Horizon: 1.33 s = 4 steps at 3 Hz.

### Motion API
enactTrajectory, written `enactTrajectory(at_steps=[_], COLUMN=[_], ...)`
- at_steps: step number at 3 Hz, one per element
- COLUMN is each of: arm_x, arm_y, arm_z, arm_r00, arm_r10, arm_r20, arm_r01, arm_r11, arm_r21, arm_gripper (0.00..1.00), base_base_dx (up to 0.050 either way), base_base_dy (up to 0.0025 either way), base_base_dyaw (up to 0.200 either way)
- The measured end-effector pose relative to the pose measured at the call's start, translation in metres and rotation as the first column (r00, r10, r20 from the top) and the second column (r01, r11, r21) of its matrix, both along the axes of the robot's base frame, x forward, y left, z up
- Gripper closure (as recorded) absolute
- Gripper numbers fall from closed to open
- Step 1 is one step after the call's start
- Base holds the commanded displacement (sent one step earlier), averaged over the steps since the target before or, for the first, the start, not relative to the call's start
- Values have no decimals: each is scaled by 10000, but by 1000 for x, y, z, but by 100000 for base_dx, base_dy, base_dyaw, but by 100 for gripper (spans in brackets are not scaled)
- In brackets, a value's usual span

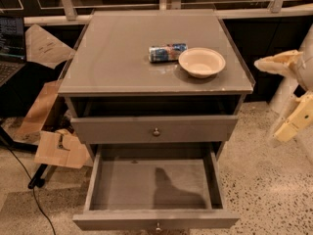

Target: Close middle drawer

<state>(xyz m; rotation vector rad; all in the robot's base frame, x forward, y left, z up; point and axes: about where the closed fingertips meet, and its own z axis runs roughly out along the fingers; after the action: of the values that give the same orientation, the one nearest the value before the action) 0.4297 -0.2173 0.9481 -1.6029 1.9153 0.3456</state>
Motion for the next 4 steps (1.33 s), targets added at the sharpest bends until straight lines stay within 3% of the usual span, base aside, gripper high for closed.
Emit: enactTrajectory(at_steps=[1,2,3,4], arm_x=[-8,-16,-16,-34], arm_y=[21,43,43,57], arm_z=[-1,6,6,15], arm_r00=[9977,9959,9959,9973], arm_r10=[657,901,901,-202], arm_r20=[-150,37,38,701], arm_r01=[-616,-874,-874,-20], arm_r11=[9788,9538,9538,9531], arm_r21=[1954,2874,2874,3027], arm_gripper=[0,0,0,0], base_base_dx=[0,0,0,0], base_base_dy=[0,0,0,0], base_base_dyaw=[0,0,0,0])
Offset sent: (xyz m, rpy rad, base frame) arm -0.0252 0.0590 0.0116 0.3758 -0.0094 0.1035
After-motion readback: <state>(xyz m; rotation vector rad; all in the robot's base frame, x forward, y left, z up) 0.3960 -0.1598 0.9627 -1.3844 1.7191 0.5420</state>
